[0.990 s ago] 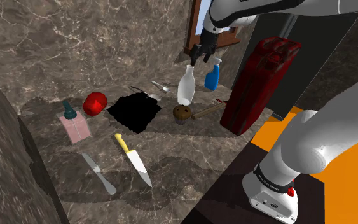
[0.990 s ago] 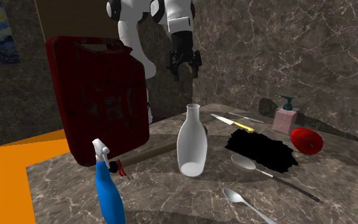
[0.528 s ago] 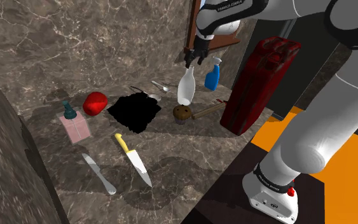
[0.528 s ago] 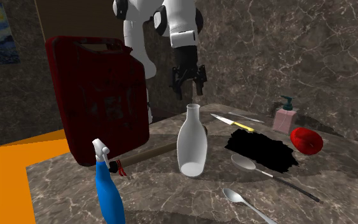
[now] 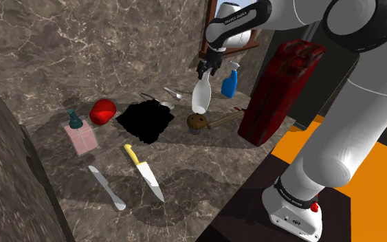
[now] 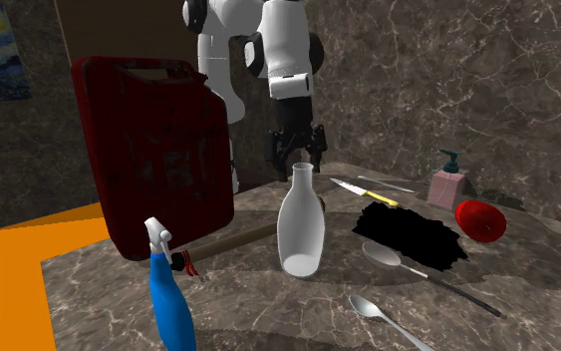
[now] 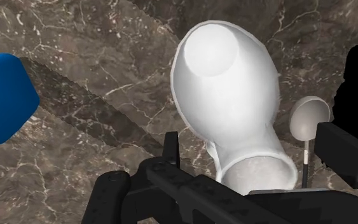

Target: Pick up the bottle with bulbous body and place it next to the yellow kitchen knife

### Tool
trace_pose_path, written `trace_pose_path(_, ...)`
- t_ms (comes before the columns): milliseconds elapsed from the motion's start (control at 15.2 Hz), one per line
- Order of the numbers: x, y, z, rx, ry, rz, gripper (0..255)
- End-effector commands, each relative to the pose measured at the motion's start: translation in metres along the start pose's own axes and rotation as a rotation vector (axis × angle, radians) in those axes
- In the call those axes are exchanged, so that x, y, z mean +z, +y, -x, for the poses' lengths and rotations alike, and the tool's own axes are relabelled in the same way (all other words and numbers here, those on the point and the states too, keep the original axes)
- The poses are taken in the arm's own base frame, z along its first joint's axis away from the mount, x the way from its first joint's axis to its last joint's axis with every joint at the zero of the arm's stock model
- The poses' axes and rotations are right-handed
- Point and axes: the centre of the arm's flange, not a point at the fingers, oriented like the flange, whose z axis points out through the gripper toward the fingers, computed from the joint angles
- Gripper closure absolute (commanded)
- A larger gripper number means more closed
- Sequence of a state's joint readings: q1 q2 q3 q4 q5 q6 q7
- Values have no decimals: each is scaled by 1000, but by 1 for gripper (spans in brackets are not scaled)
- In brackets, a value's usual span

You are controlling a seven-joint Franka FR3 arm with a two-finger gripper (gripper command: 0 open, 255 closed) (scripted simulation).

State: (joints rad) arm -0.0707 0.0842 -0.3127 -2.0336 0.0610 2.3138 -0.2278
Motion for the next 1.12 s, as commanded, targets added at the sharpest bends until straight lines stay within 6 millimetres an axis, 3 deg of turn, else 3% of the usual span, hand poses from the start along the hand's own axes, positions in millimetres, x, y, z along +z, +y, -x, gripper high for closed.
trace_pose_path(0,8,0,0,0,0,0,0)
trace_pose_path(528,8,0,0,0,0,0,0)
trace_pose_path(594,8,0,0,0,0,0,255)
trace_pose_path(1056,8,0,0,0,0,0,255)
